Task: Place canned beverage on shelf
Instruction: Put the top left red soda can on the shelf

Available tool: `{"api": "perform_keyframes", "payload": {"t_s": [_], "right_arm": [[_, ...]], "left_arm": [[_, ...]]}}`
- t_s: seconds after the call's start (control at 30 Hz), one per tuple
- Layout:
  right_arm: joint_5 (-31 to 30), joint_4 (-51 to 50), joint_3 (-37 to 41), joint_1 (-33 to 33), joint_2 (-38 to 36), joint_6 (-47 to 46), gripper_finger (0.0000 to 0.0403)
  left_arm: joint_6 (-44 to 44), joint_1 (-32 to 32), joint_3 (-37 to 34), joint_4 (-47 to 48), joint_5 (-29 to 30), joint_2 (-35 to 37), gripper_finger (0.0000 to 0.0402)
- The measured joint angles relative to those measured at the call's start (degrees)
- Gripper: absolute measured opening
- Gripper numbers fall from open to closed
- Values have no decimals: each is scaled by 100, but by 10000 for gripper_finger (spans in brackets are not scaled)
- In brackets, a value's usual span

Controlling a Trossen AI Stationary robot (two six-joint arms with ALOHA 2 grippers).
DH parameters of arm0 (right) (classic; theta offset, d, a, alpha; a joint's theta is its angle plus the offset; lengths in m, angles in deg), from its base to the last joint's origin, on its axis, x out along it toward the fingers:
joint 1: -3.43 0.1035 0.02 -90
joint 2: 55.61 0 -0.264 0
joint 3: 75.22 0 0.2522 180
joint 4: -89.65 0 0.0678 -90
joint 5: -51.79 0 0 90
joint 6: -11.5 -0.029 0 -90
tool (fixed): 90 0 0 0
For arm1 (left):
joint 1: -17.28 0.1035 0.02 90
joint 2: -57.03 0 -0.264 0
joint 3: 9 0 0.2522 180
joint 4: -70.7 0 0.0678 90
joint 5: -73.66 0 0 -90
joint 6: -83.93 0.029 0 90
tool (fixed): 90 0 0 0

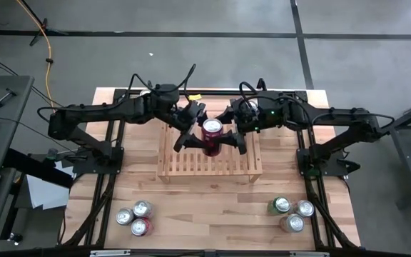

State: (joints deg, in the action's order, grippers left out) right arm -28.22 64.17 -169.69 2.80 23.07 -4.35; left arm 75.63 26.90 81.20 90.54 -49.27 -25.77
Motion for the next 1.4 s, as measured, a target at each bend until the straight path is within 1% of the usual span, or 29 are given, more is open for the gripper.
{"api": "perform_keyframes", "payload": {"t_s": [0.1, 0.23, 0.3, 0.37, 0.43, 0.53, 0.6, 0.67, 0.77, 0.9, 0.97, 1.07, 1.13, 1.2, 1.27, 1.4], "right_arm": [[-55, -9, 1, 0, -39, 68, 282], [-208, -237, 9, 4, -295, 112, 282], [-337, -523, 2, 6, -509, 135, 282], [-472, -1020, -1, 24, -690, 124, 282], [-771, -1561, 2, 115, -824, 87, 282], [-1437, -2287, 5, 407, -1051, -23, 282], [-1846, -2778, 7, 651, -1143, -202, 282], [-2159, -2986, 207, 921, -1257, -427, 282], [-2602, -2828, 781, 1338, -1615, -979, 282], [-3438, -2412, 1919, 1894, -2314, -1842, 282], [-3844, -1824, 2445, 2082, -2654, -1957, 282], [-4509, -781, 2954, 2117, -2975, -1648, 282], [-4863, -433, 3127, 2019, -2988, -1255, 282], [-5027, -359, 3146, 1892, -2939, -967, 282], [-5119, -457, 3115, 1758, -2877, -883, 282], [-5107, -602, 3122, 1590, -2669, -812, 282]], "left_arm": [[-63, 9, 7, 39, 70, 23, 332], [-81, 183, 9, 545, 113, 238, 333], [-80, 315, 9, 880, 123, 398, 333], [-90, 444, 9, 1241, 182, 586, 333], [-124, 560, 9, 1573, 220, 808, 333], [-126, 660, 9, 1894, 274, 1082, 333], [-122, 665, 9, 1983, 427, 1215, 334], [-104, 664, 9, 1978, 578, 1323, 334], [-102, 664, 9, 2032, 712, 1417, 334], [27, 669, 7, 2388, 778, 1537, 334], [25, 726, 7, 2450, 855, 1580, 335], [-24, 827, 4, 2263, 994, 1617, 335], [-60, 869, 4, 2135, 1206, 1617, 335], [-63, 912, 4, 1969, 1305, 1611, 335], [-64, 922, 4, 1852, 1459, 1615, 335], [-68, 922, 4, 1753, 1743, 1613, 335]]}}
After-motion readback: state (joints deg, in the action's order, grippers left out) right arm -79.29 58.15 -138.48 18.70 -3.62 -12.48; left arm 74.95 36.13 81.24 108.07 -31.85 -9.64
